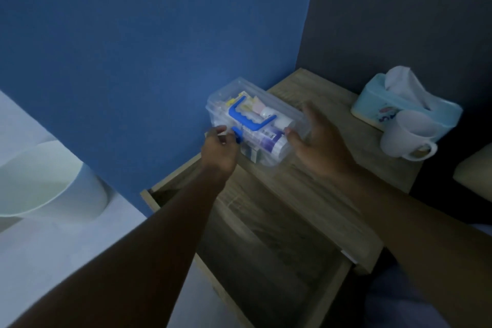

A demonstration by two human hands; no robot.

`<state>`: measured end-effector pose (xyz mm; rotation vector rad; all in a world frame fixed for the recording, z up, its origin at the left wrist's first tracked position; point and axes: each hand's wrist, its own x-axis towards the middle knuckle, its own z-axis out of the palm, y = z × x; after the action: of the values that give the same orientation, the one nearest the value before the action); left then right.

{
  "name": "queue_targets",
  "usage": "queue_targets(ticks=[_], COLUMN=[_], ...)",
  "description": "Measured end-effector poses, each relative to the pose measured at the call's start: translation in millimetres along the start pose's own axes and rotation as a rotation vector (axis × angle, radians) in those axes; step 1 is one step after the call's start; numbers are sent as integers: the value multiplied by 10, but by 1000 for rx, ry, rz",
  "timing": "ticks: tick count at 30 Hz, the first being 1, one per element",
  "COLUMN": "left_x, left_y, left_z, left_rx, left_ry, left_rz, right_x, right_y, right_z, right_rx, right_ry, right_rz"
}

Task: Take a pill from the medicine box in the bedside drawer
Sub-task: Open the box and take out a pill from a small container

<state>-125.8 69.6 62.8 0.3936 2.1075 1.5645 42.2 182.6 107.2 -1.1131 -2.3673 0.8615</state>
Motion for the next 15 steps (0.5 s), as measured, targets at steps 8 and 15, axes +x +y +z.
queue_targets(ticks=[8, 15], left_x=[-47, -79], left_y=[81, 60], left_z=[59, 23], left_rx=[-334, -370], left_ry=[-35, -18], left_rz=[-240, -169], right_x=[54, 32], right_y=[-12, -117], right_z=[-66, -105], right_rx=[-270, -316], right_ry=[-164, -197], right_rz=[-79, -59])
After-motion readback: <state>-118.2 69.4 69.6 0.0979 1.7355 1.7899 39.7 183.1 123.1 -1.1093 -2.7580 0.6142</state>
